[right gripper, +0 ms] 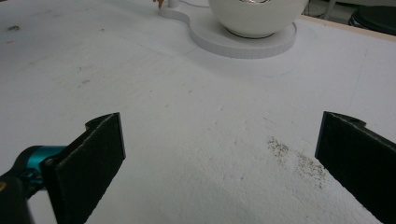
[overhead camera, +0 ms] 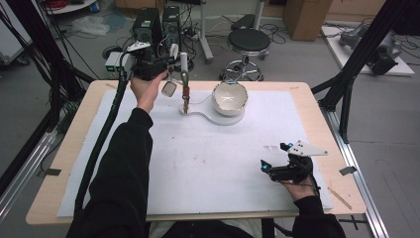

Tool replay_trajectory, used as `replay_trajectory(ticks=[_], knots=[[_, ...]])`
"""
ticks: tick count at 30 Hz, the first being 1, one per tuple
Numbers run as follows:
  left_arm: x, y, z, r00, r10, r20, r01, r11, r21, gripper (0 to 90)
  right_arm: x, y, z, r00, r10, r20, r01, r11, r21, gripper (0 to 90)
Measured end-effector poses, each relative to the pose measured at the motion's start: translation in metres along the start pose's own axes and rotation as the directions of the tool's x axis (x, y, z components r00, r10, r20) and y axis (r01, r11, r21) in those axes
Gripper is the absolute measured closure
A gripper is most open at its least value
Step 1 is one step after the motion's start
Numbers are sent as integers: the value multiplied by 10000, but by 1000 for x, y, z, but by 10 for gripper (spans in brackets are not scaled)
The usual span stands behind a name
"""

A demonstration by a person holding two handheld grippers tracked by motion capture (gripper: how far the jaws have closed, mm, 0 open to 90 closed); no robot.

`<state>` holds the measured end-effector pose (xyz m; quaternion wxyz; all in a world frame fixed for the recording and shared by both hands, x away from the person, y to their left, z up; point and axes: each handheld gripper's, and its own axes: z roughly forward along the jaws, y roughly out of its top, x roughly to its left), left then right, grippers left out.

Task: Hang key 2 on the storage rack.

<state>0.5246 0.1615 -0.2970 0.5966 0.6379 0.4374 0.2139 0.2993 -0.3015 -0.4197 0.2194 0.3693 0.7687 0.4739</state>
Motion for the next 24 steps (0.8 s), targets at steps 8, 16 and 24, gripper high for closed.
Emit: replay_trajectory(ticks=[8,16,24], knots=[[-6,-5,4,9997,227,83,-230,9991,366,752,0,0,-1,9999,-84,67,85,9999,-139,5],[-9,-12,11,9995,240,214,-254,9975,663,752,1,0,-1,9996,-209,170,211,9997,-126,6],[-11,-15,12,9986,474,217,-494,9932,1050,750,1,0,-2,9995,-239,217,242,9996,-157,6]])
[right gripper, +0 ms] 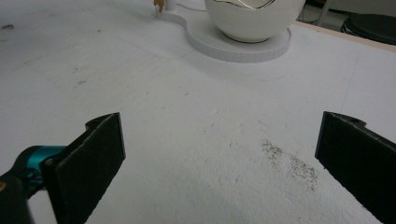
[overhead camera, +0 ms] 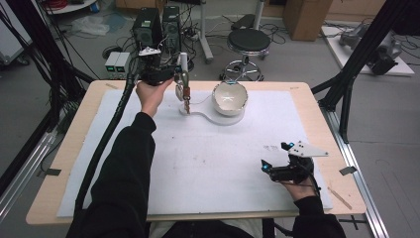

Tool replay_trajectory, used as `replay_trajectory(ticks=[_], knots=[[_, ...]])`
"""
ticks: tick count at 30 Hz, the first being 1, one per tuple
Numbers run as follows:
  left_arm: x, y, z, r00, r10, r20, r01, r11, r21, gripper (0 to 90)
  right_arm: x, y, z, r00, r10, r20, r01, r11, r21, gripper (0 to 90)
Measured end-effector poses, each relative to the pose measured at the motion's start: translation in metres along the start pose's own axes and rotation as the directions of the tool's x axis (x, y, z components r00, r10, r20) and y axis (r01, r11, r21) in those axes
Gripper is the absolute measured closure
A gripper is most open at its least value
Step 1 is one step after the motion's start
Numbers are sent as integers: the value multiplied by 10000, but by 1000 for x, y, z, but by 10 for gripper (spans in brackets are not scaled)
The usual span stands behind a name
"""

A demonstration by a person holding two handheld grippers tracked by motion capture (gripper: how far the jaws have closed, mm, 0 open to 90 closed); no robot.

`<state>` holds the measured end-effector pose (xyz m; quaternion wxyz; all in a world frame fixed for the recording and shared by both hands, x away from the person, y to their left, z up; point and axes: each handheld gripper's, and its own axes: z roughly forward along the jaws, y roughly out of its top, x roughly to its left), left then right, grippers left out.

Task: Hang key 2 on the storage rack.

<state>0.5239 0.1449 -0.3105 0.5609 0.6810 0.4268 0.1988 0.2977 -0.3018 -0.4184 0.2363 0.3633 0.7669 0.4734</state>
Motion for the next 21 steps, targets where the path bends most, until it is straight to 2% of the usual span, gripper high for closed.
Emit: replay_trajectory(ticks=[3,4,6,12,16,21], knots=[[1,1,-1,9999,-103,96,102,9999,85,741,1,0,0,10000,21,-1,-21,10000,21,6],[2,1,-2,9999,-154,42,154,9998,92,711,1,0,0,10000,7,2,-7,10000,13,6],[5,2,-3,9998,-222,-16,222,9996,172,617,0,0,0,10000,3,12,-3,10000,6,6],[10,4,-6,9982,-601,37,600,9981,121,415,0,0,0,10000,61,7,-61,10000,17,6],[15,3,-9,9962,-843,230,836,9961,275,180,0,1,-1,10000,59,28,-59,10000,-1,6],[19,-1,-16,9969,-783,60,781,9968,171,61,0,0,-1,10000,75,28,-75,10000,0,6]])
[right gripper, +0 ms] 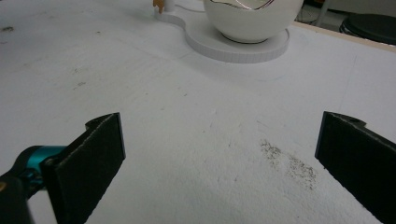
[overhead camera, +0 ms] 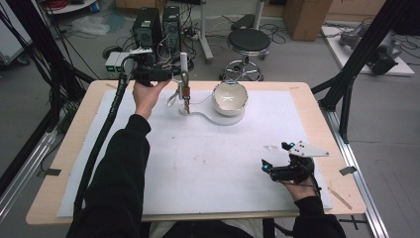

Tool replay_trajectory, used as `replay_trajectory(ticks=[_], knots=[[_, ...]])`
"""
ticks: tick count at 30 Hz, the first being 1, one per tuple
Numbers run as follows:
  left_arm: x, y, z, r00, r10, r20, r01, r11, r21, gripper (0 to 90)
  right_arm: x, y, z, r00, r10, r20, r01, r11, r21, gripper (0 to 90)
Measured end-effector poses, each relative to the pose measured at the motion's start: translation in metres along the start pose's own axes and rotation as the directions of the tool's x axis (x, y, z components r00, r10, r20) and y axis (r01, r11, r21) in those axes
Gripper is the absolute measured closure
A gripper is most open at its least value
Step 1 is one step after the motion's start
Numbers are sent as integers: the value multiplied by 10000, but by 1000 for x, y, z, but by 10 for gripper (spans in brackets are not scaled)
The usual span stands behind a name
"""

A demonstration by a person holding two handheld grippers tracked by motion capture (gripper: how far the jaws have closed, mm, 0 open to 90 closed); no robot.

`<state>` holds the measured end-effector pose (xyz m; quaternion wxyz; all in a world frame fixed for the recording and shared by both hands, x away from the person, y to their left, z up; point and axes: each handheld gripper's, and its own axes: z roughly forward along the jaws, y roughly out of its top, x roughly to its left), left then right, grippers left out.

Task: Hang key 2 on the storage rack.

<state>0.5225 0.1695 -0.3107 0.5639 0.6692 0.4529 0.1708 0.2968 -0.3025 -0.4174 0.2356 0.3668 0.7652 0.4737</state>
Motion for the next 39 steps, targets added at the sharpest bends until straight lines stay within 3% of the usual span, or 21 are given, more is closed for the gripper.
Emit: replay_trajectory(ticks=[5,9,14,18,20,25,28,35,39], knots=[[3,-2,-8,9998,-121,162,119,9998,151,17,0,0,-1,10000,-10,33,10,10000,-6,5],[1,-5,-14,9994,346,17,-347,9987,375,17,0,0,-2,10000,6,82,-6,10000,-23,5],[-1,-9,-23,9983,579,55,-581,9976,380,17,1,0,-3,10000,-13,74,13,10000,-39,6],[0,-12,-32,9908,1336,-207,-1324,9897,538,17,1,1,-3,10000,-29,79,30,10000,-36,6],[1,-16,-38,9883,1484,-357,-1466,9880,495,17,1,1,-3,10000,-42,69,42,10000,-31,5],[7,-24,-54,9882,1437,-530,-1407,9884,566,17,1,0,-2,9999,-67,74,68,10000,-22,6],[8,-27,-62,9889,1420,-438,-1384,9874,768,17,2,0,-2,10000,-85,47,85,10000,2,6],[3,-31,-77,9882,1496,-329,-1473,9871,628,17,2,0,-1,9999,-97,72,97,10000,8,5],[3,-35,-84,9936,1115,177,-1122,9927,449,17,2,0,-1,10000,-71,40,70,10000,69,5]])
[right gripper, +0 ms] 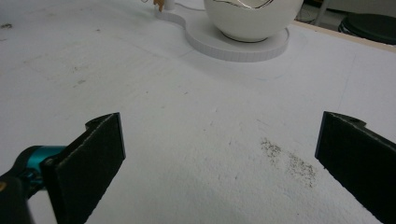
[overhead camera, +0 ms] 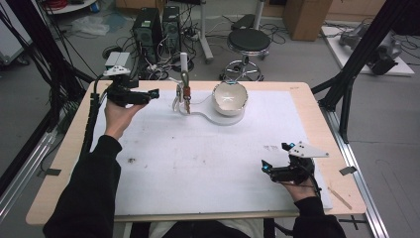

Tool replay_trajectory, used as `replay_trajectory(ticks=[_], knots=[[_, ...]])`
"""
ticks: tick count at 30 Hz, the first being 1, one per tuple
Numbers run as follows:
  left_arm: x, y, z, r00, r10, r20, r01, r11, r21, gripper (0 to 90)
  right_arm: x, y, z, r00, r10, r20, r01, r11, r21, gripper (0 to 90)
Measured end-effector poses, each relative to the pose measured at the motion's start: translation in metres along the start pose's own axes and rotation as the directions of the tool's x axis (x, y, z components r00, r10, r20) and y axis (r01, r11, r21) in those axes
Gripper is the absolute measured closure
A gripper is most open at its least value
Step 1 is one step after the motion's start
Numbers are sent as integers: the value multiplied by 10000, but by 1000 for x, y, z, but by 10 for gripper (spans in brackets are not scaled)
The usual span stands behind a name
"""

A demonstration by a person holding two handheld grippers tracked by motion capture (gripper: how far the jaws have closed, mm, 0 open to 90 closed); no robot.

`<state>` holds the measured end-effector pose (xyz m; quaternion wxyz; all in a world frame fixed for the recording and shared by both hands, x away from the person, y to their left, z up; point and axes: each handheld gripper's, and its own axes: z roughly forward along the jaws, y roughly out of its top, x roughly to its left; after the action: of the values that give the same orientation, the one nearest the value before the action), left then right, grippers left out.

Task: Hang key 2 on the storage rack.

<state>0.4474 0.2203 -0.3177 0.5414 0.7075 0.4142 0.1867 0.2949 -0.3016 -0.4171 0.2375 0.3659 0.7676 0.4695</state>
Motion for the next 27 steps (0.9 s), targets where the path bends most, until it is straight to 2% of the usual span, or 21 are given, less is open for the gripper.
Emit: replay_trajectory(ticks=[1,2,3,4,6,7,9,12,17,18,19,21,22,24,27], knots=[[-1,-1,-1,10000,35,-2,-35,10000,46,17,0,0,0,10000,-31,12,31,10000,-6,5],[-3,-2,-2,9993,357,-127,-353,9989,306,17,0,0,0,10000,-35,11,35,10000,-4,6],[-3,-2,-2,9993,357,-127,-353,9989,306,17,0,0,0,10000,-30,15,30,10000,5,6],[-7,-3,-2,9965,784,-298,-763,9949,660,17,0,0,0,10000,12,22,-12,10000,22,5],[-10,-4,-2,9943,1024,-302,-992,9908,922,17,-1,0,0,10000,-13,32,13,10000,16,6],[-10,-4,-2,9943,1024,-302,-992,9908,922,17,-1,0,0,10000,-13,37,13,10000,19,6],[-17,-5,-2,9941,1082,33,-1078,9878,1124,17,0,-1,0,10000,-4,46,4,10000,38,6],[-25,-5,-3,9928,1188,161,-1198,9855,1203,17,0,-1,0,10000,-7,38,6,10000,37,5],[-31,-5,-7,9907,1355,112,-1357,9811,1379,16,-1,-1,-1,10000,-34,49,34,10000,-11,6],[-34,-9,-11,9896,1441,-16,-1429,9827,1181,17,-1,-1,-1,10000,-19,40,19,10000,-16,6],[-34,-14,-15,9909,1342,-88,-1327,9865,963,17,-1,-1,-1,10000,-31,20,31,10000,-25,6],[-32,-18,-18,9919,1261,-122,-1245,9882,895,17,-1,-1,-1,10000,-31,36,32,10000,-20,6],[-31,-22,-20,9923,1210,-277,-1185,9897,800,17,-1,-1,-1,10000,22,29,-22,10000,-16,6],[-23,-35,-28,9925,1082,-576,-1024,9902,954,17,-1,-1,0,10000,2,16,-2,10000,-4,6],[-16,-49,-40,9942,740,-784,-680,9948,760,17,0,-1,0,10000,-48,14,48,10000,8,6]])
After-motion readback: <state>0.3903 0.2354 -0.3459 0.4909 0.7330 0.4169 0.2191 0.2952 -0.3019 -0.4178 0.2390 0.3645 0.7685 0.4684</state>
